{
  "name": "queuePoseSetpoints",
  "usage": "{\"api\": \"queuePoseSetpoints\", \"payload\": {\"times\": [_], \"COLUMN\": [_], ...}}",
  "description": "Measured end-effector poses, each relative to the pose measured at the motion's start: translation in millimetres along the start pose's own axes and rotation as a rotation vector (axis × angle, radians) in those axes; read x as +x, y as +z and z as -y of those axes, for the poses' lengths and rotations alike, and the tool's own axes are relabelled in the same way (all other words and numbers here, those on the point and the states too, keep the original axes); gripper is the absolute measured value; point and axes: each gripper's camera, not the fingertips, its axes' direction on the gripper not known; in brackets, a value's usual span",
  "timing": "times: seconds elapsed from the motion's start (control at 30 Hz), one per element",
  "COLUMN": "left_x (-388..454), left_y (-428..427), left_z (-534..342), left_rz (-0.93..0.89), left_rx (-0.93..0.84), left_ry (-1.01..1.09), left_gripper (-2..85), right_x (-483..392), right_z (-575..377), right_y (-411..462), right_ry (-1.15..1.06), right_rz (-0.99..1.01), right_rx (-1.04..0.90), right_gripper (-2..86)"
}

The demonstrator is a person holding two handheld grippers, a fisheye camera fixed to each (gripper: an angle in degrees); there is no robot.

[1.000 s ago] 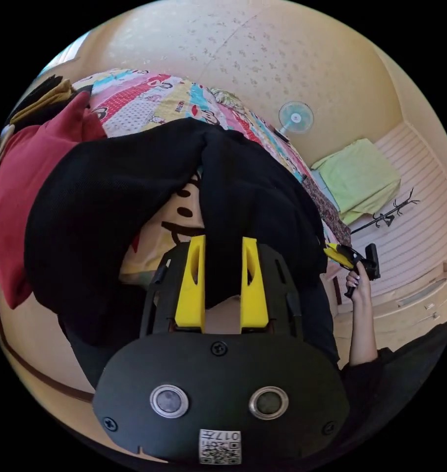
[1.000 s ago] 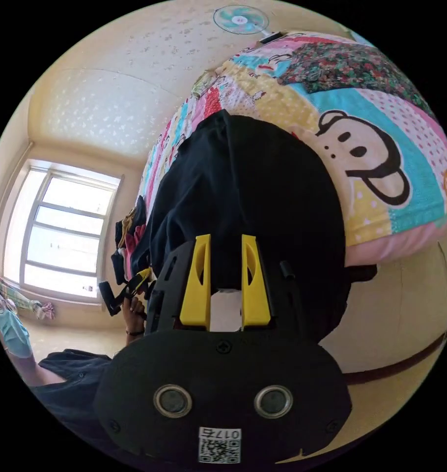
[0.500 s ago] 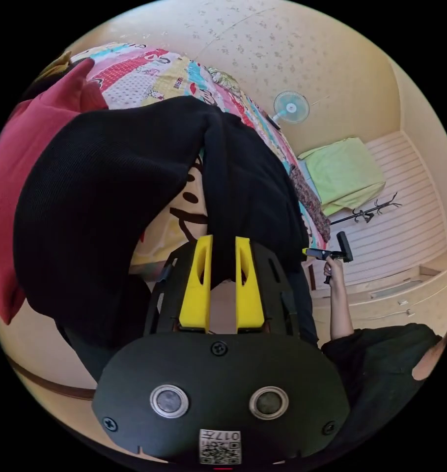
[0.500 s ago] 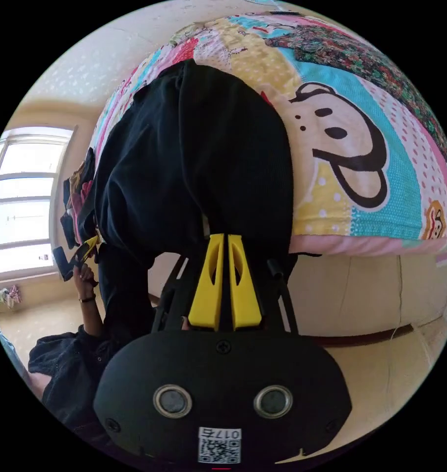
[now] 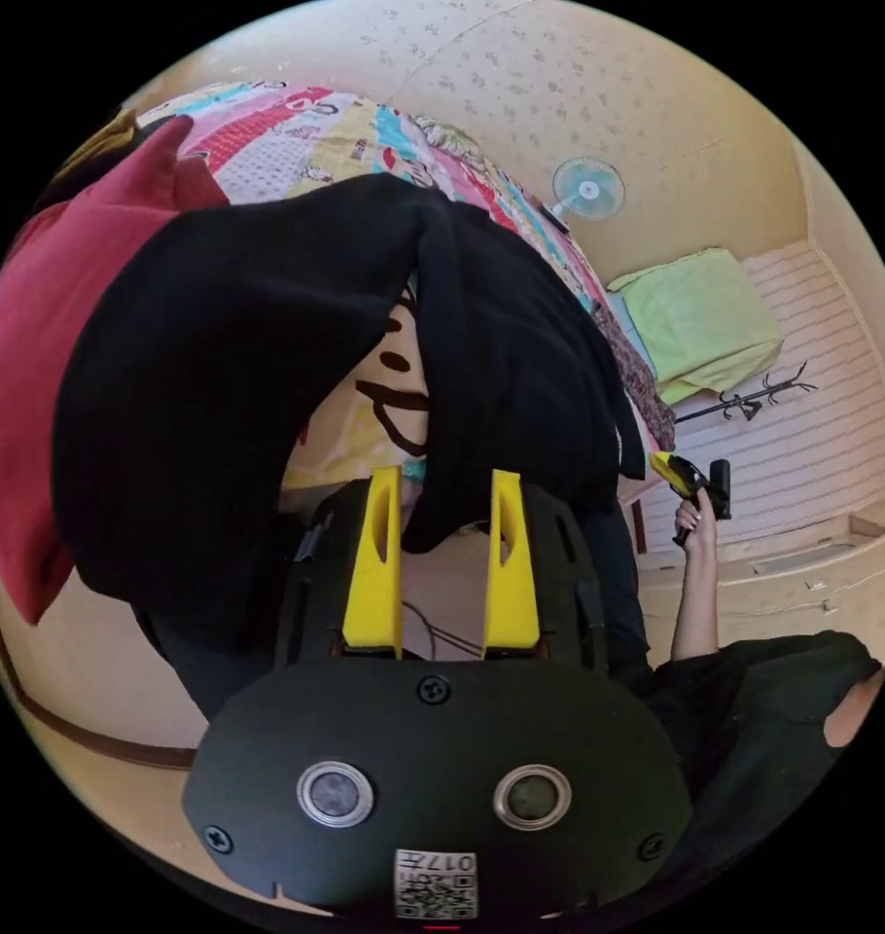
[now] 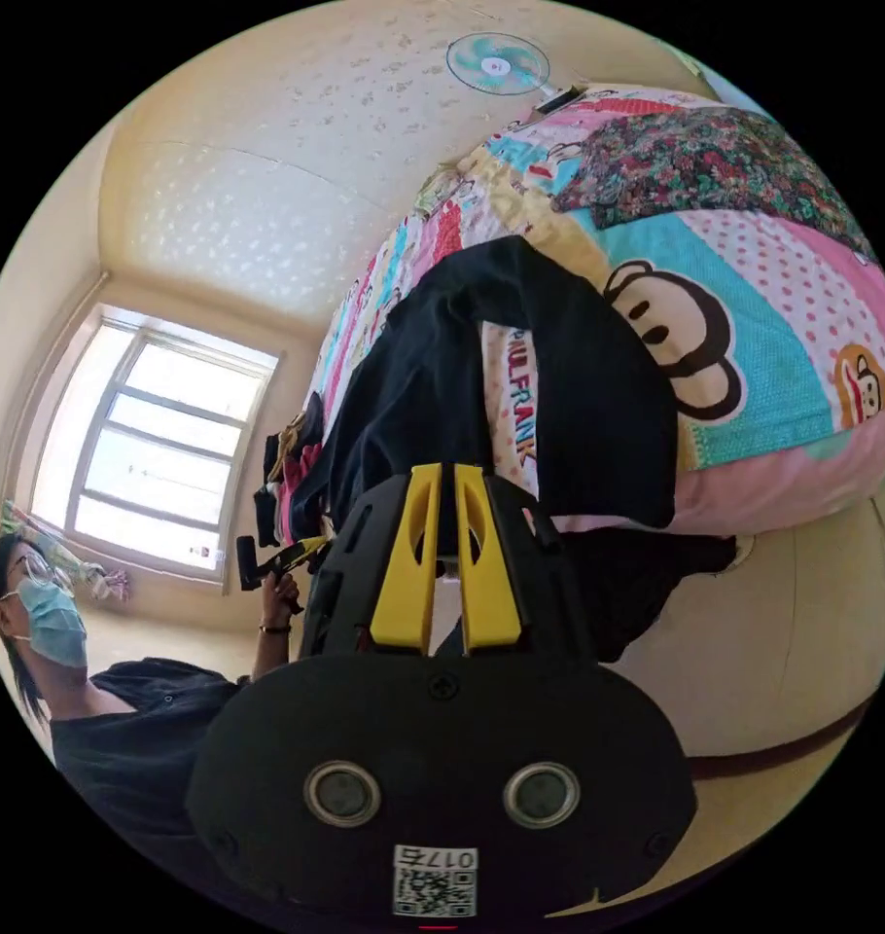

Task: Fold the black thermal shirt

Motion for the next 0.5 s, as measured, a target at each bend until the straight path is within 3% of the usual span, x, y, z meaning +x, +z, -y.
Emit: {"api": "queuePoseSetpoints", "payload": {"times": [0.13, 0.3, 0.4, 0.5], "left_x": [19.2, 45.6, 66.6, 86.2], "left_y": [21.5, 44.9, 59.4, 71.0], "left_z": [8.4, 4.5, -3.2, -7.4], "left_rz": [0.067, 0.216, 0.348, 0.446], "left_rx": [-0.037, 0.006, 0.055, 0.065], "left_ry": [-0.005, 0.010, 0.053, 0.112], "left_gripper": [15.5, 13.8, 13.1, 11.3], "right_x": [-12.6, -23.5, -25.4, -34.7], "right_z": [-9.6, -3.2, -4.5, -11.6], "right_y": [19.5, 34.3, 58.8, 68.5], "right_ry": [-0.049, -0.023, -0.038, -0.010], "right_rz": [0.130, -0.168, -0.178, -0.304], "right_rx": [0.031, -0.040, -0.084, -0.101], "right_gripper": [14.2, 15.3, 15.8, 10.1]}}
